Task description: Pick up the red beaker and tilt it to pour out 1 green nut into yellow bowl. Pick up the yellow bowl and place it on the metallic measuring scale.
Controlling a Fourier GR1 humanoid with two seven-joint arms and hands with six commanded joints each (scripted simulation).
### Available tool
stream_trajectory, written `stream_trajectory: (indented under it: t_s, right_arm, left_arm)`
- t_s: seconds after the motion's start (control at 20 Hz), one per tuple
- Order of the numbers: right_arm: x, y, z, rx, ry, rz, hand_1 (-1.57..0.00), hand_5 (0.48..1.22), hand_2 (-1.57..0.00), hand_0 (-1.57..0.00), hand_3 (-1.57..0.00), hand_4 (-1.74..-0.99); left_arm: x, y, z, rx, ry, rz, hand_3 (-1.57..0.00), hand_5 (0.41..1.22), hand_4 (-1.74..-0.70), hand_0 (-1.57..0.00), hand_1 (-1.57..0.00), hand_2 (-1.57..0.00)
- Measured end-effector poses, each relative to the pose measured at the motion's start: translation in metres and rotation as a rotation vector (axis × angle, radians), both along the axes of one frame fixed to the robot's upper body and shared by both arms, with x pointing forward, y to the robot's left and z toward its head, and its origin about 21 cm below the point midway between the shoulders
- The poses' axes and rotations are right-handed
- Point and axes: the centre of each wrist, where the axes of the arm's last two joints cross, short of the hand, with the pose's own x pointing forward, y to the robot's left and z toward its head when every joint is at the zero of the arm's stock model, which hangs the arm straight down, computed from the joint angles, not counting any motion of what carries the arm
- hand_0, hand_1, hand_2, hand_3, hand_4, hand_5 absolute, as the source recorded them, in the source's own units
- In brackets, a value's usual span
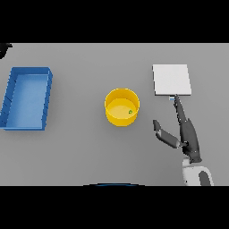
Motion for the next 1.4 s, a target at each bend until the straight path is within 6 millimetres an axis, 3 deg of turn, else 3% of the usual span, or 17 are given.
stream_trajectory:
  t_s: [0.15, 0.4, 0.55, 0.65, 0.7, 0.75, 0.8, 0.85, 0.9, 1.05, 1.2, 1.3, 1.4]
  right_arm:
    - [0.002, 0.002, -0.001, -0.001, 0.023, -0.005, 0.0, 0.664, 0.0, 0.0, 0.0, -1.215]
    - [0.005, 0.004, -0.002, -0.004, 0.016, -0.004, 0.0, 0.666, 0.0, 0.0, 0.0, -1.217]
    - [0.0, 0.003, 0.0, -0.007, -0.003, 0.003, 0.0, 0.665, 0.0, 0.0, 0.0, -1.207]
    - [-0.002, 0.003, -0.002, -0.009, 0.01, -0.01, 0.0, 0.664, 0.0, 0.0, 0.0, -1.205]
    - [-0.002, 0.005, -0.002, 0.001, 0.002, -0.003, 0.0, 0.667, 0.0, 0.0, 0.0, -1.202]
    - [-0.002, 0.001, 0.0, -0.005, -0.013, 0.0, 0.0, 0.664, 0.0, 0.0, 0.0, -1.197]
    - [-0.002, 0.001, 0.0, -0.005, -0.013, 0.0, 0.0, 0.663, 0.0, 0.0, 0.0, -1.192]
    - [-0.002, 0.002, -0.001, -0.004, -0.011, 0.002, 0.0, 0.663, 0.0, 0.0, 0.0, -1.188]
    - [-0.003, 0.002, 0.0, 0.003, -0.013, 0.005, 0.0, 0.664, 0.0, 0.0, 0.0, -1.187]
    - [-0.004, 0.001, 0.0, -0.018, -0.002, -0.008, 0.0, 0.667, 0.0, 0.0, 0.0, -1.182]
    - [-0.005, 0.004, -0.003, -0.001, 0.016, 0.003, 0.0, 0.666, 0.0, 0.0, 0.0, -1.189]
    - [-0.006, 0.007, -0.003, -0.019, 0.003, 0.001, 0.0, 0.668, 0.0, 0.0, 0.0, -1.188]
    - [-0.003, 0.008, 0.001, -0.005, 0.019, -0.007, 0.0, 0.66, 0.0, 0.0, 0.0, -1.193]
  left_arm:
    - [-0.026, 0.005, -0.024, -0.057, 0.011, 0.041, -1.45, 1.221, -1.74, -1.57, -1.57, -1.57]
    - [-0.052, 0.006, -0.06, -0.125, 0.056, 0.105, -1.51, 1.221, -1.74, -1.57, -1.57, -1.57]
    - [-0.057, 0.005, -0.071, -0.136, 0.078, 0.128, -1.54, 1.117, -1.74, -1.57, -1.57, -1.57]
    - [-0.058, 0.002, -0.08, -0.145, 0.087, 0.132, -1.55, 0.967, -1.74, -1.57, -1.57, -1.57]
    - [-0.06, 0.003, -0.085, -0.129, 0.106, 0.135, -1.55, 0.908, -1.67, -1.57, -1.57, -1.57]
    - [-0.062, 0.004, -0.086, -0.113, 0.123, 0.13, -1.5, 0.865, -1.53, -1.57, -1.57, -1.57]
    - [-0.062, 0.004, -0.086, -0.106, 0.125, 0.128, -1.36, 0.83, -1.37, -1.56, -1.45, -1.43]
    - [-0.063, 0.004, -0.086, -0.099, 0.137, 0.113, -1.13, 0.803, -1.23, -1.46, -1.18, -1.19]
    - [-0.068, 0.006, -0.084, -0.105, 0.203, 0.068, -0.9, 0.778, -1.12, -1.17, -0.94, -0.96]
    - [-0.073, 0.005, -0.071, -0.12, 0.321, -0.031, -0.46, 0.723, -0.92, -0.6, -0.48, -0.49]
    - [-0.077, 0.009, -0.071, -0.126, 0.36, -0.05, -0.24, 0.688, -0.83, -0.3, -0.25, -0.25]
    - [-0.075, 0.014, -0.064, -0.132, 0.365, -0.054, -0.15, 0.679, -0.8, -0.19, -0.16, -0.16]
    - [-0.074, 0.012, -0.07, -0.145, 0.349, -0.066, -0.1, 0.674, -0.79, -0.12, -0.1, -0.1]
